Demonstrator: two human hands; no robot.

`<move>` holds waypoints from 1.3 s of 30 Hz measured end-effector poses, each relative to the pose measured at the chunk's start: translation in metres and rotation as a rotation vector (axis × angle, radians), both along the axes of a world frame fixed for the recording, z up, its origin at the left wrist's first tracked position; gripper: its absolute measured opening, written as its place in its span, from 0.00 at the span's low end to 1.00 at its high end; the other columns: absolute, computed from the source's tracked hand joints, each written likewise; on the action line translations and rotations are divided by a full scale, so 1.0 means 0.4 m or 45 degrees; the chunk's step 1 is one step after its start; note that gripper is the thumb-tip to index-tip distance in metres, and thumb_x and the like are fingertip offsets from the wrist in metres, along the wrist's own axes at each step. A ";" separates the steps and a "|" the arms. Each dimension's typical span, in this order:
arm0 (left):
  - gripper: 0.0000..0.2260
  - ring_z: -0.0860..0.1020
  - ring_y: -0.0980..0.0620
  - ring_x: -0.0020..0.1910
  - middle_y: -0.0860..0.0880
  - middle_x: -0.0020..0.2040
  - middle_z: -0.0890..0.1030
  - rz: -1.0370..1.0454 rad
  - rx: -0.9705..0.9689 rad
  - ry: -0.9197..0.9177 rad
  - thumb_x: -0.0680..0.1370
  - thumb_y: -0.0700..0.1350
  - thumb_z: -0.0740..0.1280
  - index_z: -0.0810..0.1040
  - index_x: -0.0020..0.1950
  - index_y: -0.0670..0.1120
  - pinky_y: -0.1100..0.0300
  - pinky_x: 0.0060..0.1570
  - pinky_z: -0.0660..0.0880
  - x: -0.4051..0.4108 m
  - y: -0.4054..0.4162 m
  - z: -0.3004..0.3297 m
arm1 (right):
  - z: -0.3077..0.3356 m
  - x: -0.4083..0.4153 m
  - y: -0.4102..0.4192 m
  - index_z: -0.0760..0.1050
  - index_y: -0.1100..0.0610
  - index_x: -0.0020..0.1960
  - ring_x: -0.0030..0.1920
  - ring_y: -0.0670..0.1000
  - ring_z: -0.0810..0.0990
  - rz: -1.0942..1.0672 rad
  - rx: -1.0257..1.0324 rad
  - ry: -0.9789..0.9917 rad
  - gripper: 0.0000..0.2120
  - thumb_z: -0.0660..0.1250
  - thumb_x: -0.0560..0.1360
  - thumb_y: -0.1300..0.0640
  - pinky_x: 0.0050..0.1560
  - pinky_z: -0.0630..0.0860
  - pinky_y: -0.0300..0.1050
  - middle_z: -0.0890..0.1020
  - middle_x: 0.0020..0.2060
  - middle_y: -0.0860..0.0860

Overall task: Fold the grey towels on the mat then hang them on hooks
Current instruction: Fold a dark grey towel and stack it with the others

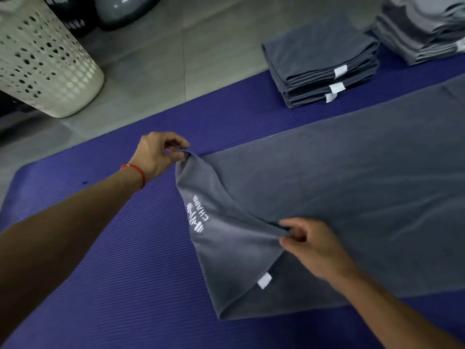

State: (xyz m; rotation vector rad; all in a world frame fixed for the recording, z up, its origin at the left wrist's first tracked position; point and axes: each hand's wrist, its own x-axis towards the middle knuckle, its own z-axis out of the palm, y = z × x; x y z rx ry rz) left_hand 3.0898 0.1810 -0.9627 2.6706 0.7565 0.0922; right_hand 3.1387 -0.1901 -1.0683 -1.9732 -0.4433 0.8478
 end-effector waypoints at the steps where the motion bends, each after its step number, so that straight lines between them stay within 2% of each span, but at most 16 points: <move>1: 0.08 0.82 0.59 0.45 0.55 0.44 0.84 -0.031 -0.023 -0.034 0.74 0.39 0.76 0.85 0.49 0.49 0.71 0.49 0.74 0.020 -0.024 0.016 | 0.019 0.039 -0.040 0.84 0.46 0.55 0.43 0.34 0.82 -0.033 -0.020 0.024 0.13 0.76 0.72 0.57 0.48 0.76 0.31 0.85 0.41 0.40; 3: 0.06 0.83 0.58 0.43 0.55 0.43 0.85 -0.098 -0.074 -0.098 0.74 0.38 0.75 0.86 0.48 0.49 0.64 0.51 0.78 0.075 -0.077 0.029 | 0.049 0.114 -0.131 0.85 0.46 0.49 0.43 0.39 0.83 -0.152 -0.034 0.022 0.07 0.76 0.73 0.57 0.48 0.78 0.39 0.86 0.39 0.40; 5: 0.06 0.82 0.58 0.41 0.55 0.43 0.84 -0.170 -0.044 -0.161 0.75 0.38 0.74 0.85 0.48 0.49 0.62 0.49 0.78 0.142 -0.143 0.021 | 0.068 0.170 -0.228 0.85 0.50 0.46 0.41 0.43 0.82 -0.369 0.055 0.062 0.05 0.74 0.75 0.60 0.45 0.76 0.40 0.86 0.36 0.43; 9: 0.07 0.78 0.53 0.42 0.49 0.46 0.81 -0.368 0.057 -0.169 0.77 0.39 0.72 0.85 0.53 0.47 0.62 0.48 0.73 0.304 -0.292 -0.026 | 0.060 0.227 -0.413 0.83 0.58 0.46 0.47 0.50 0.84 -0.763 0.322 0.222 0.06 0.68 0.79 0.62 0.53 0.79 0.47 0.87 0.43 0.53; 11: 0.07 0.79 0.49 0.42 0.46 0.47 0.80 -0.444 0.070 -0.147 0.77 0.38 0.72 0.86 0.53 0.46 0.57 0.48 0.76 0.400 -0.365 -0.046 | 0.048 0.246 -0.505 0.82 0.60 0.48 0.48 0.49 0.84 -0.902 0.382 0.175 0.07 0.68 0.80 0.58 0.53 0.80 0.45 0.87 0.44 0.53; 13: 0.07 0.79 0.49 0.38 0.45 0.46 0.81 -0.485 0.033 -0.186 0.77 0.35 0.70 0.86 0.50 0.44 0.56 0.47 0.79 0.509 -0.448 -0.054 | 0.044 0.268 -0.594 0.80 0.60 0.47 0.44 0.48 0.83 -1.070 0.369 0.079 0.07 0.69 0.79 0.56 0.49 0.81 0.39 0.86 0.40 0.50; 16: 0.09 0.80 0.59 0.28 0.41 0.42 0.82 -0.470 -0.285 -0.270 0.78 0.31 0.65 0.82 0.49 0.43 0.70 0.34 0.77 0.692 -0.604 -0.051 | 0.047 0.306 -0.711 0.80 0.59 0.47 0.39 0.48 0.79 -1.296 0.085 -0.165 0.06 0.71 0.79 0.56 0.42 0.76 0.34 0.83 0.36 0.48; 18: 0.07 0.79 0.60 0.24 0.39 0.40 0.80 -0.409 -0.527 -0.320 0.79 0.31 0.65 0.81 0.51 0.40 0.70 0.29 0.77 0.816 -0.713 -0.058 | 0.038 0.340 -0.771 0.79 0.55 0.46 0.42 0.50 0.80 -1.369 -0.166 -0.347 0.06 0.70 0.79 0.53 0.45 0.74 0.42 0.82 0.40 0.48; 21: 0.05 0.81 0.58 0.25 0.38 0.41 0.82 -0.347 -0.609 -0.412 0.78 0.35 0.69 0.82 0.45 0.43 0.66 0.30 0.78 0.980 -0.854 -0.091 | -0.011 0.396 -0.829 0.77 0.51 0.39 0.43 0.56 0.79 -1.448 -0.430 -0.575 0.10 0.67 0.80 0.54 0.51 0.76 0.54 0.81 0.40 0.51; 23: 0.03 0.82 0.56 0.27 0.40 0.43 0.84 -0.341 -0.568 -0.411 0.78 0.37 0.70 0.83 0.46 0.43 0.64 0.33 0.80 1.073 -0.919 -0.133 | -0.053 0.420 -0.838 0.76 0.55 0.38 0.44 0.60 0.78 -1.570 -0.525 -0.581 0.12 0.65 0.80 0.54 0.54 0.76 0.61 0.79 0.39 0.53; 25: 0.03 0.83 0.52 0.31 0.43 0.43 0.85 -0.387 -0.493 -0.403 0.76 0.40 0.70 0.84 0.47 0.44 0.58 0.38 0.83 1.145 -0.976 -0.184 | -0.097 0.426 -0.834 0.73 0.55 0.38 0.44 0.61 0.77 -1.700 -0.581 -0.533 0.12 0.63 0.80 0.53 0.56 0.75 0.62 0.77 0.39 0.54; 27: 0.05 0.84 0.50 0.40 0.47 0.43 0.86 -0.420 -0.380 -0.400 0.74 0.44 0.70 0.86 0.47 0.47 0.56 0.49 0.82 1.204 -1.013 -0.235 | -0.128 0.428 -0.829 0.73 0.54 0.39 0.43 0.59 0.76 -1.714 -0.627 -0.556 0.12 0.62 0.81 0.53 0.55 0.74 0.63 0.77 0.38 0.53; 29: 0.06 0.83 0.52 0.44 0.49 0.44 0.86 -0.428 -0.333 -0.363 0.75 0.43 0.71 0.87 0.49 0.47 0.60 0.53 0.79 1.242 -1.042 -0.278 | -0.141 0.432 -0.834 0.71 0.52 0.37 0.40 0.58 0.75 -1.669 -0.620 -0.601 0.14 0.62 0.81 0.53 0.49 0.75 0.63 0.75 0.36 0.51; 32: 0.07 0.82 0.54 0.44 0.47 0.47 0.86 -0.405 -0.440 -0.261 0.75 0.41 0.72 0.87 0.51 0.45 0.61 0.56 0.79 1.277 -1.069 -0.317 | -0.133 0.438 -0.834 0.69 0.51 0.38 0.40 0.58 0.74 -1.634 -0.661 -0.624 0.14 0.62 0.82 0.53 0.47 0.73 0.61 0.73 0.35 0.49; 35: 0.07 0.82 0.52 0.46 0.48 0.46 0.85 -0.414 -0.360 -0.177 0.75 0.42 0.74 0.86 0.52 0.44 0.61 0.57 0.78 1.298 -1.059 -0.338 | -0.119 0.446 -0.829 0.71 0.50 0.38 0.39 0.57 0.75 -1.633 -0.648 -0.603 0.12 0.64 0.80 0.54 0.48 0.75 0.62 0.74 0.34 0.47; 39: 0.04 0.80 0.52 0.42 0.47 0.43 0.84 -0.555 -0.312 -0.131 0.75 0.40 0.74 0.86 0.49 0.43 0.61 0.51 0.77 1.312 -1.049 -0.309 | -0.107 0.447 -0.830 0.75 0.51 0.39 0.42 0.55 0.74 -1.623 -0.598 -0.607 0.10 0.66 0.79 0.57 0.50 0.70 0.57 0.75 0.35 0.45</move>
